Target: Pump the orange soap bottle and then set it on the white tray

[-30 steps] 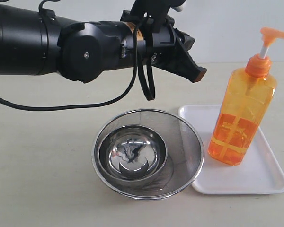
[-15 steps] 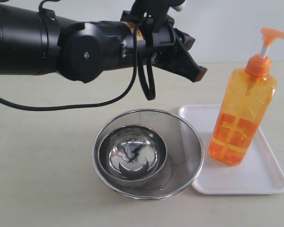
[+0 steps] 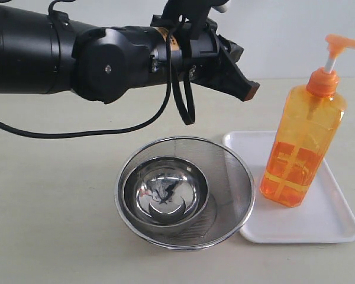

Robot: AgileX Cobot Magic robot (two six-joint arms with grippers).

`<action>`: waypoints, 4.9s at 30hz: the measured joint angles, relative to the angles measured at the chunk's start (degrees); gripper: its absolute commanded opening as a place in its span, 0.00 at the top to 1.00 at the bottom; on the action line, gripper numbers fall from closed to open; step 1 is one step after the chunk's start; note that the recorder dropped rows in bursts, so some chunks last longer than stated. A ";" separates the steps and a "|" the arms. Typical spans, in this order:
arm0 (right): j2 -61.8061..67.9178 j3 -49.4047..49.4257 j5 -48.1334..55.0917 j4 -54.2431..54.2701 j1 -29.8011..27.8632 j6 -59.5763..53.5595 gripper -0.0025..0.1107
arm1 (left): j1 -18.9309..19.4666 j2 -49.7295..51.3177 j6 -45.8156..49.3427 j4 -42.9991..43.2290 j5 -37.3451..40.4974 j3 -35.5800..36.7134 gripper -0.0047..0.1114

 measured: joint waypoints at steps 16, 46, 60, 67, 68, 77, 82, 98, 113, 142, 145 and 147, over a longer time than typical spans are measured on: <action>8.12 -2.74 0.71 -0.42 0.00 5.64 0.98 | 0.00 0.00 -0.09 0.00 -0.09 0.00 0.92; -8.69 -7.39 0.72 -0.31 -29.00 4.00 0.98 | 0.00 0.00 -0.23 0.00 1.54 0.00 0.92; -12.95 -3.80 0.72 27.05 -59.72 0.91 0.98 | 0.00 0.00 -0.23 0.00 0.32 0.00 0.92; -19.19 15.72 0.33 41.39 -74.37 6.89 0.98 | 0.00 0.00 -0.23 0.00 -0.08 0.00 0.92; -19.66 19.17 0.33 43.04 -76.40 9.27 0.98 | 0.00 0.00 -0.34 0.00 -0.08 0.00 0.92; -17.86 50.25 0.21 63.63 -89.96 25.69 0.98 | 0.00 0.00 -0.34 0.00 0.37 0.00 0.92; -10.35 63.49 -9.60 72.62 -92.78 33.21 0.98 | 0.00 0.00 -0.34 2.06 1.16 0.00 0.92; 20.25 70.78 -30.91 60.70 -93.13 70.30 0.98 | 0.00 2.73 -10.09 11.11 -2.53 4.58 0.92; 20.30 85.61 -38.67 45.31 -95.96 90.79 0.98 | 2.28 7.41 -47.46 45.77 -16.95 5.75 0.92; 32.35 95.22 -87.12 33.20 -125.76 108.47 0.98 | 10.86 12.14 -65.01 65.75 -31.89 3.53 0.92; 32.35 95.89 -94.35 30.61 -129.90 110.27 0.98 | 11.42 12.14 -67.50 68.19 -34.11 2.46 0.92; 32.35 95.89 -98.75 29.20 -133.03 111.22 0.98 | 11.42 12.14 -69.34 70.98 -34.39 1.44 0.92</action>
